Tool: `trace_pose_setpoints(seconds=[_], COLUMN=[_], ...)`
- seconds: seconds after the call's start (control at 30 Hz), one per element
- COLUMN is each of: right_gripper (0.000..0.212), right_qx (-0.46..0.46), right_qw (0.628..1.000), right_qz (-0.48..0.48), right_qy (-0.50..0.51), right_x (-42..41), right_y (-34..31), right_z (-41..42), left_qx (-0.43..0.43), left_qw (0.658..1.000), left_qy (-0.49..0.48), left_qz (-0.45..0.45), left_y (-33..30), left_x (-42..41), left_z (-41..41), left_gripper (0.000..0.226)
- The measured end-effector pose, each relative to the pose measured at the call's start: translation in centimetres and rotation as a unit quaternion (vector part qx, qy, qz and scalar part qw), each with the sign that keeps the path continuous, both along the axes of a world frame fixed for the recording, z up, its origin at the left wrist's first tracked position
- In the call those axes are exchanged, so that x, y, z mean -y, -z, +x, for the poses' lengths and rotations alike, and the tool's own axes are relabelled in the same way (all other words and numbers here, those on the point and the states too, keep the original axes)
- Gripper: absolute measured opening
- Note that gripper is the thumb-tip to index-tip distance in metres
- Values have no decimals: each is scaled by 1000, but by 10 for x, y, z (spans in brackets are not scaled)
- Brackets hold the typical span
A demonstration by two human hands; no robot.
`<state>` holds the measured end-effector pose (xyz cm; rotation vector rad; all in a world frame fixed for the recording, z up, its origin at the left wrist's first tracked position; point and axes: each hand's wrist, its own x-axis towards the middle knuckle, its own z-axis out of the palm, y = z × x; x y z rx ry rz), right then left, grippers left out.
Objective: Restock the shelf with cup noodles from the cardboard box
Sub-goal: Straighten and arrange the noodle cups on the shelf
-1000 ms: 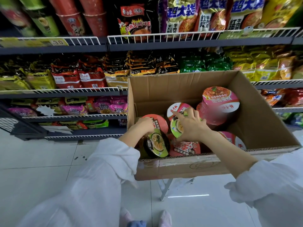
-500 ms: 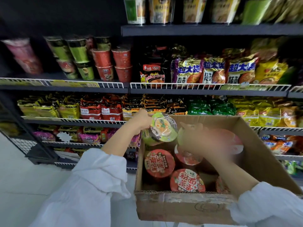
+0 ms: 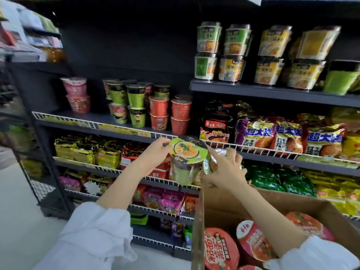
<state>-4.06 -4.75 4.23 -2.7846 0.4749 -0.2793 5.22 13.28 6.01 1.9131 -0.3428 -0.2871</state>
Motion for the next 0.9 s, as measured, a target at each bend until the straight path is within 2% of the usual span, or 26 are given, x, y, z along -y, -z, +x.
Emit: trace_pose_setpoints(seconds=[0.23, 0.33, 0.4, 0.5, 0.63, 0.77, 0.9], right_gripper=[97, 95, 94, 96, 97, 96, 91], right_qx=[35, 49, 62, 85, 98, 108, 110], right_qw=[998, 996, 994, 988, 982, 980, 980], right_qz=[7, 18, 16, 48, 72, 42, 4], right_qy=[-55, -75, -93, -121, -148, -164, -168], right_x=[-123, -178, -213, -258, -301, -332, -353], right_y=[-10, -14, -16, -18, -20, -25, -37], right_z=[111, 161, 193, 240, 313, 403, 498], left_qx=[52, 98, 147, 213, 269, 278, 279], left_qw=[998, 994, 988, 973, 943, 923, 916], left_qy=[-9, -20, -33, -89, -191, -256, -281], left_qz=[23, 37, 15, -26, -44, -66, -65], left_y=[6, 8, 8, 8, 12, 10, -4], left_x=[-130, -184, -215, -253, -290, -317, -335], left_z=[90, 133, 160, 202, 266, 343, 428], left_gripper=[104, 107, 102, 87, 88, 90, 85])
